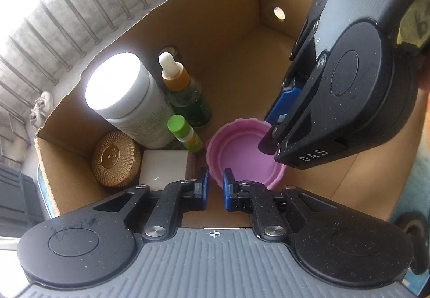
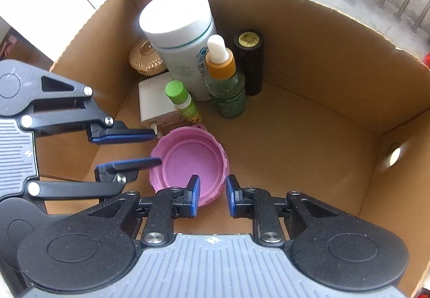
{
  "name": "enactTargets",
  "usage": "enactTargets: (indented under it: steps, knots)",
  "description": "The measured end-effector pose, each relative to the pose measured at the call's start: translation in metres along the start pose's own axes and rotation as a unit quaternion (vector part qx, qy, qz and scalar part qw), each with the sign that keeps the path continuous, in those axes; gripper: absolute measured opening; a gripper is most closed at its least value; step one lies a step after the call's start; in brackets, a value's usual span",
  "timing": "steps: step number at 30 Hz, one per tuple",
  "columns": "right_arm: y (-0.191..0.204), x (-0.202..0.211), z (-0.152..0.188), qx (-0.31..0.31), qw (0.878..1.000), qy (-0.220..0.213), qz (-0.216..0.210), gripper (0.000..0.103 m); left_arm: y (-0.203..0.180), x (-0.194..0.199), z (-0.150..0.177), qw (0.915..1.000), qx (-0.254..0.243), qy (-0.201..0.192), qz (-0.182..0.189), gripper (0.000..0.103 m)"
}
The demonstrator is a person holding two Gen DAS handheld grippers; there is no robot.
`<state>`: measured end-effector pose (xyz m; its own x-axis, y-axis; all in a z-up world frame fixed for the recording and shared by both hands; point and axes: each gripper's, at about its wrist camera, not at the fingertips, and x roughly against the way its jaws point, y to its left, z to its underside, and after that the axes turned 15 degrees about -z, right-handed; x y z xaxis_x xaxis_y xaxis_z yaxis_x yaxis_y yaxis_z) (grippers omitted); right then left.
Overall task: Organize rigid objects
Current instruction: 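Lift the open right gripper up out of the box, then close the right gripper on the black key fob atop the tape roll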
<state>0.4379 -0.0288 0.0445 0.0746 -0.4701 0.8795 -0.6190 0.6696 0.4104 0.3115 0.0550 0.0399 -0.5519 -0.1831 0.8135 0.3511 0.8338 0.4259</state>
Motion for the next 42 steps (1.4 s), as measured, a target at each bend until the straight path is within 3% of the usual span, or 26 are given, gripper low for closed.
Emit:
enactTargets:
  steps: [7, 12, 19, 23, 25, 26, 27, 30, 32, 33, 36, 38, 42]
  knots:
    - [-0.007, 0.000, -0.008, -0.007, 1.000, -0.001, -0.013, 0.023, -0.011, -0.009, -0.003, 0.9972, -0.059, -0.005, -0.046, 0.006]
    - [-0.002, 0.007, -0.001, -0.005, 1.000, -0.018, 0.013, 0.023, -0.016, -0.010, 0.000, 0.9940, -0.078, -0.028, -0.071, 0.005]
    - [-0.004, 0.014, 0.001, -0.008, 1.000, -0.026, 0.007, 0.023, -0.007, -0.011, 0.007, 0.9962, -0.059, -0.023, -0.061, 0.006]
    - [0.000, 0.022, 0.006, -0.002, 0.999, -0.032, 0.012, 0.024, 0.001, 0.000, 0.014, 0.9985, -0.030, -0.017, -0.042, 0.011]
    - [0.003, 0.031, 0.010, 0.004, 0.999, -0.039, 0.024, 0.039, 0.004, 0.012, 0.022, 0.9988, -0.024, -0.020, -0.037, 0.012]
    - [0.005, 0.037, 0.013, 0.010, 0.998, -0.046, 0.031, 0.059, 0.006, 0.020, 0.027, 0.9986, -0.022, -0.026, -0.040, 0.012]
    - [0.009, 0.045, 0.017, 0.021, 0.997, -0.058, 0.038, 0.064, 0.007, 0.031, 0.032, 0.9980, -0.017, -0.035, -0.049, 0.012]
    - [0.021, 0.073, 0.020, 0.024, 0.994, -0.096, 0.036, 0.064, 0.012, 0.071, 0.051, 0.9944, 0.006, -0.083, -0.066, 0.012]
    - [0.033, 0.100, 0.025, 0.036, 0.991, -0.128, 0.023, 0.064, 0.017, 0.104, 0.056, 0.9909, 0.028, -0.121, -0.052, 0.012]
    - [0.040, 0.101, 0.056, 0.052, 0.986, -0.156, 0.013, 0.064, 0.015, 0.117, 0.053, 0.9890, 0.040, -0.136, -0.043, 0.014]
    - [0.041, 0.128, 0.083, 0.071, 0.976, -0.203, -0.026, 0.064, 0.001, 0.153, 0.069, 0.9836, 0.064, -0.169, -0.005, 0.018]
    - [0.060, 0.142, 0.097, 0.082, 0.973, -0.212, -0.045, 0.064, -0.019, 0.166, 0.078, 0.9807, 0.075, -0.179, 0.023, 0.019]
    - [0.066, 0.148, 0.157, 0.080, 0.970, -0.223, -0.063, 0.064, -0.054, 0.171, 0.108, 0.9749, 0.110, -0.180, 0.072, 0.026]
